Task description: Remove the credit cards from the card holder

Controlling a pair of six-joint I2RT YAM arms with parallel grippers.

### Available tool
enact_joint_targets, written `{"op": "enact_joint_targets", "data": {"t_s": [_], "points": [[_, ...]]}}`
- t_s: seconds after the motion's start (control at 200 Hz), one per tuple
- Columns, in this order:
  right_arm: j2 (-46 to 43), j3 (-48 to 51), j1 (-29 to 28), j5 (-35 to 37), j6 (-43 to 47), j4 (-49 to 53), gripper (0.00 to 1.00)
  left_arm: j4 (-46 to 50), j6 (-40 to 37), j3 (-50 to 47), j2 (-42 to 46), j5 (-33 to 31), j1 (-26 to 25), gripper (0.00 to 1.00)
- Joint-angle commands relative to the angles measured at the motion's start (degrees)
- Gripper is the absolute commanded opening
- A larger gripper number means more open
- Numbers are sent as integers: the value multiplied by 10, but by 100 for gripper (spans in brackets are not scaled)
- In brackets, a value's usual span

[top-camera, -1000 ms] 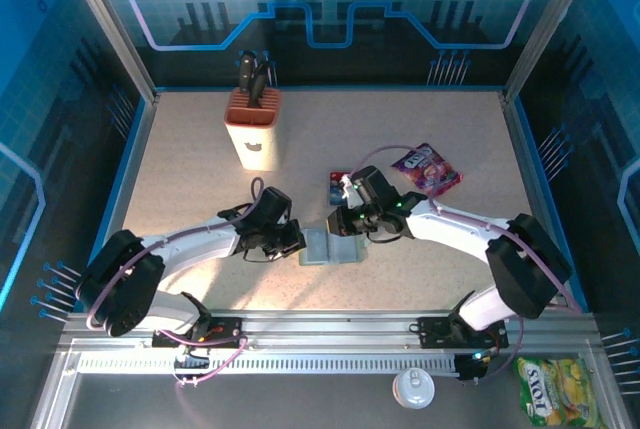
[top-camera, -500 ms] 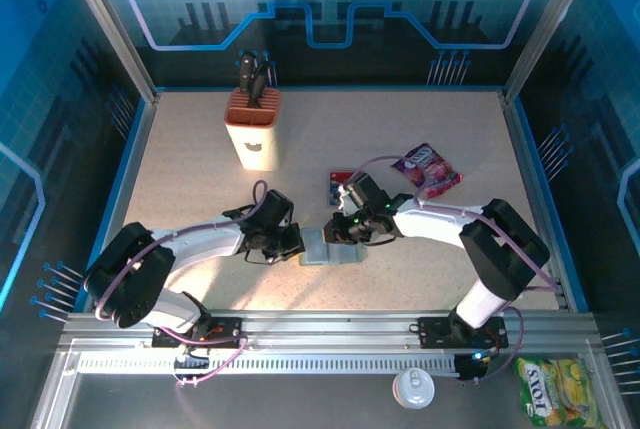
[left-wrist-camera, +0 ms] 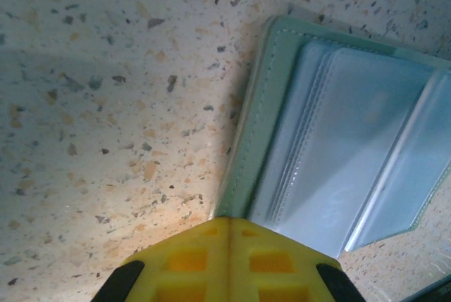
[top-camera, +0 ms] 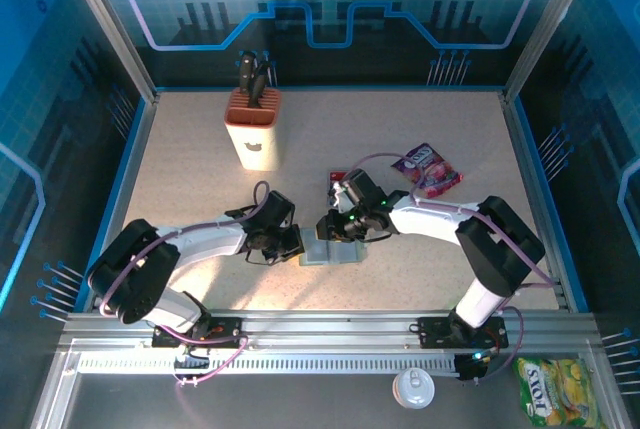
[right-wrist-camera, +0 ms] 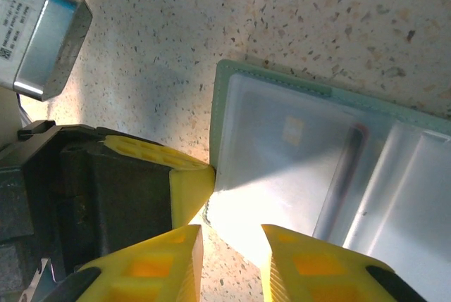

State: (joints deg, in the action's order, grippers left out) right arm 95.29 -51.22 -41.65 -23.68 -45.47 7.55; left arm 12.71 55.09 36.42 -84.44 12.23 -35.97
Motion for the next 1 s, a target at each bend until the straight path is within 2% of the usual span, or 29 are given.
{"op": "enact_joint_targets", "data": {"t_s": [0.0, 0.996], "points": [[12, -10, -10, -18, -7, -8, 29, 0, -13, -13, -6, -11, -3, 2], [62, -17, -21, -36, -23, -19, 38, 7, -19, -13, -4, -18, -3, 2]]}}
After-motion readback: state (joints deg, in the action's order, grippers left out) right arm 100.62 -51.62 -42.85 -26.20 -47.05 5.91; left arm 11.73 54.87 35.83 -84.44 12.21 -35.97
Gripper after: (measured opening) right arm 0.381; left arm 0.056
